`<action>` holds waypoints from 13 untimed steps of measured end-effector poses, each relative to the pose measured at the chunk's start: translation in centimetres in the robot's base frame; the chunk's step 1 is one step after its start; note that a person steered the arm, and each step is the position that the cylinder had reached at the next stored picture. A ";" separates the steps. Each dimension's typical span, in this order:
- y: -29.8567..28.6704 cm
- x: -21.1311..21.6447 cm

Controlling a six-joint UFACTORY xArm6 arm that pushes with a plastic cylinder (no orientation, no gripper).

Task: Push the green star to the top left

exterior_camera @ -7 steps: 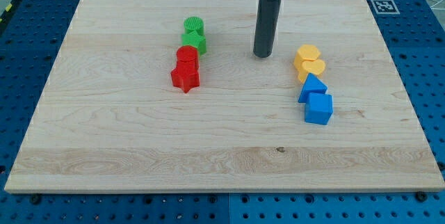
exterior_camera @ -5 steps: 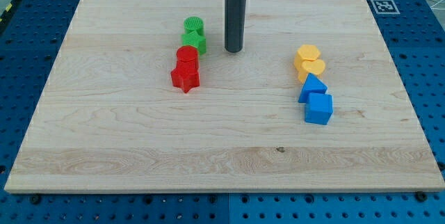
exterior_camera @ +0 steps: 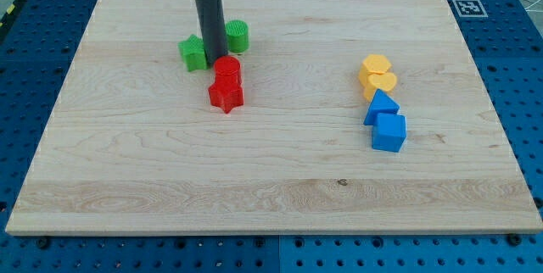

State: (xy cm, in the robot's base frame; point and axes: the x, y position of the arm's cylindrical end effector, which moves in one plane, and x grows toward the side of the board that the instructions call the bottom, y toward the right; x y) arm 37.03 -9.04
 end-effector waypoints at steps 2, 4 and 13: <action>-5.4 0.0; -6.5 2.8; -4.7 -0.4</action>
State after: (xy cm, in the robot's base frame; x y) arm 36.60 -13.73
